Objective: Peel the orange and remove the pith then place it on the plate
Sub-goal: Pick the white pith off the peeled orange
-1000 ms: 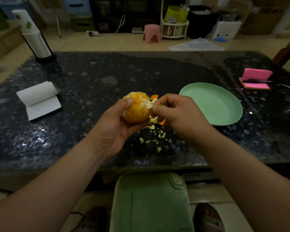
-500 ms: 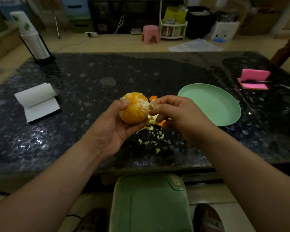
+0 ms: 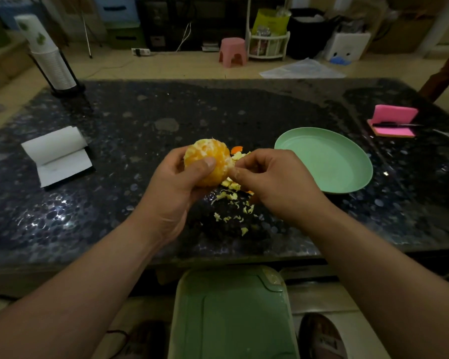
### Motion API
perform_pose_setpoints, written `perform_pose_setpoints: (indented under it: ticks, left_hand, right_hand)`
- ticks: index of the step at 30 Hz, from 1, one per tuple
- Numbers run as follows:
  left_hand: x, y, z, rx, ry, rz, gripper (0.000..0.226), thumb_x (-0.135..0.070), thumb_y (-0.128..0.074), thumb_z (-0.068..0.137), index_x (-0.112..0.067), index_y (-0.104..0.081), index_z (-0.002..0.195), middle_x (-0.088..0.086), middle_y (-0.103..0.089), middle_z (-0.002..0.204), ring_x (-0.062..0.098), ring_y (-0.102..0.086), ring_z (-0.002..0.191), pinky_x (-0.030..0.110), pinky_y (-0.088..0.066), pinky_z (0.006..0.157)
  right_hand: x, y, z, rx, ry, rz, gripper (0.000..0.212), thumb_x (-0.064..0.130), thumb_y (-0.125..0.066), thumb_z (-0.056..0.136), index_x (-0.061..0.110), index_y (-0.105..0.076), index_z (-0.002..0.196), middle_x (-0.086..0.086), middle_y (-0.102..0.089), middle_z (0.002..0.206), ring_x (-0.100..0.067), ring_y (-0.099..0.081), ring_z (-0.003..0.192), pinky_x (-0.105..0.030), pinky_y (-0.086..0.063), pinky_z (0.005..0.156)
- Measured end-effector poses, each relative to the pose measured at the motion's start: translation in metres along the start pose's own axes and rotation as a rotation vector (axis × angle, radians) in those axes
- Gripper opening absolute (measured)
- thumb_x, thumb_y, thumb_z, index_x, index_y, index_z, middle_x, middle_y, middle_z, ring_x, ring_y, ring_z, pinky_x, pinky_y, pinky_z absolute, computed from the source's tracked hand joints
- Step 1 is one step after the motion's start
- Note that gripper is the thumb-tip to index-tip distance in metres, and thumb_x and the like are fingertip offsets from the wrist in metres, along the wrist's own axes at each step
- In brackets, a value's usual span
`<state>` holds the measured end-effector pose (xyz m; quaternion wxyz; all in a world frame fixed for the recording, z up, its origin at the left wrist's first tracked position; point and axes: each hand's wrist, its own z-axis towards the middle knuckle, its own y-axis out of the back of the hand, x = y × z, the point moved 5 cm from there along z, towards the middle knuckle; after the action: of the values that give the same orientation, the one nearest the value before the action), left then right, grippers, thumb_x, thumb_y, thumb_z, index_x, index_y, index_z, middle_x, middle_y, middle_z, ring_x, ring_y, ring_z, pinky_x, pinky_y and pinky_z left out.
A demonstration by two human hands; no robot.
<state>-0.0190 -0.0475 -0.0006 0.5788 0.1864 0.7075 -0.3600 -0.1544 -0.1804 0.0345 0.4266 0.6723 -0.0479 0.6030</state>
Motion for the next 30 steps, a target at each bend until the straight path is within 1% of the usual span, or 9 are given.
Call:
perform_pose_setpoints:
  ticks: [2,5,8,12,16,20,24,27,30]
  left_hand:
    - [-0.001,-0.001,-0.001,-0.009,-0.033,0.051,0.057,-0.028,-0.078,0.084,-0.013,-0.060,0.136,0.010,-0.072,0.130,0.028,-0.074,0.115,0.038,-0.062,0.090]
    - [0.000,-0.001,-0.002,-0.011,-0.076,0.112,0.054,-0.028,-0.079,0.083,-0.017,-0.062,0.133,0.007,-0.074,0.126,0.026,-0.074,0.113,0.034,-0.061,0.088]
    - [0.001,0.000,-0.003,0.000,-0.107,0.196,0.053,-0.031,-0.081,0.083,-0.023,-0.064,0.132,0.003,-0.074,0.124,0.024,-0.073,0.115,0.041,-0.062,0.095]
    - [0.003,-0.001,-0.004,0.007,-0.110,0.254,0.054,-0.037,-0.082,0.082,-0.026,-0.064,0.131,0.000,-0.074,0.124,0.022,-0.072,0.115,0.042,-0.060,0.095]
    - [0.005,-0.002,-0.001,0.007,0.026,0.065,0.054,-0.031,-0.076,0.083,-0.013,-0.063,0.132,0.010,-0.074,0.126,0.025,-0.075,0.109,0.036,-0.062,0.084]
    - [0.007,0.000,0.001,0.049,0.167,-0.091,0.061,-0.030,-0.073,0.084,-0.003,-0.061,0.137,0.021,-0.070,0.135,0.035,-0.071,0.119,0.043,-0.063,0.089]
    - [0.008,-0.001,-0.001,0.120,0.244,-0.188,0.062,-0.033,-0.069,0.087,-0.007,-0.060,0.143,0.019,-0.069,0.137,0.037,-0.068,0.126,0.042,-0.063,0.089]
    - [0.008,0.000,0.000,0.135,0.256,-0.210,0.065,-0.034,-0.068,0.087,-0.009,-0.057,0.146,0.020,-0.068,0.140,0.039,-0.067,0.128,0.043,-0.063,0.091]
    - [0.008,0.003,0.002,0.130,0.238,-0.183,0.062,-0.033,-0.069,0.088,-0.007,-0.059,0.143,0.020,-0.068,0.140,0.039,-0.067,0.128,0.045,-0.063,0.094]
  right_hand:
    - [-0.001,-0.001,0.000,-0.006,0.017,-0.049,0.012,0.034,-0.079,0.096,0.022,-0.081,0.095,0.005,-0.075,0.077,-0.010,-0.072,0.071,-0.038,-0.063,0.072]
    - [-0.001,-0.001,0.001,-0.027,0.055,-0.128,0.011,0.028,-0.076,0.098,0.021,-0.080,0.090,0.007,-0.074,0.072,-0.006,-0.068,0.066,-0.020,-0.050,0.066]
    - [-0.001,-0.003,0.000,-0.048,0.069,-0.190,0.012,0.024,-0.074,0.097,0.020,-0.079,0.086,0.007,-0.072,0.071,-0.007,-0.066,0.066,-0.009,-0.041,0.065]
    - [0.002,-0.005,-0.003,-0.080,0.085,-0.244,0.009,0.023,-0.074,0.091,0.021,-0.074,0.083,0.007,-0.069,0.070,-0.008,-0.063,0.066,-0.024,-0.049,0.064]
    - [-0.001,-0.001,0.000,-0.029,0.042,-0.112,0.009,0.022,-0.074,0.089,0.019,-0.071,0.081,0.006,-0.065,0.066,-0.005,-0.056,0.057,-0.030,-0.049,0.057]
    - [-0.004,0.000,0.003,0.061,-0.022,0.073,0.007,0.014,-0.074,0.093,0.011,-0.072,0.086,-0.016,-0.072,0.081,-0.019,-0.063,0.068,-0.050,-0.061,0.066]
    - [-0.006,-0.002,0.004,0.146,-0.118,0.281,0.006,0.008,-0.070,0.095,0.008,-0.071,0.089,-0.016,-0.072,0.085,-0.017,-0.064,0.072,-0.029,-0.055,0.059]
    - [-0.011,-0.003,0.006,0.201,-0.160,0.377,0.006,0.010,-0.069,0.099,0.006,-0.071,0.096,-0.013,-0.072,0.089,-0.018,-0.065,0.075,-0.029,-0.054,0.060]
    - [-0.014,-0.002,0.005,0.210,-0.154,0.348,0.019,0.017,-0.069,0.101,-0.002,-0.071,0.104,-0.018,-0.077,0.100,-0.018,-0.067,0.078,-0.029,-0.056,0.061]
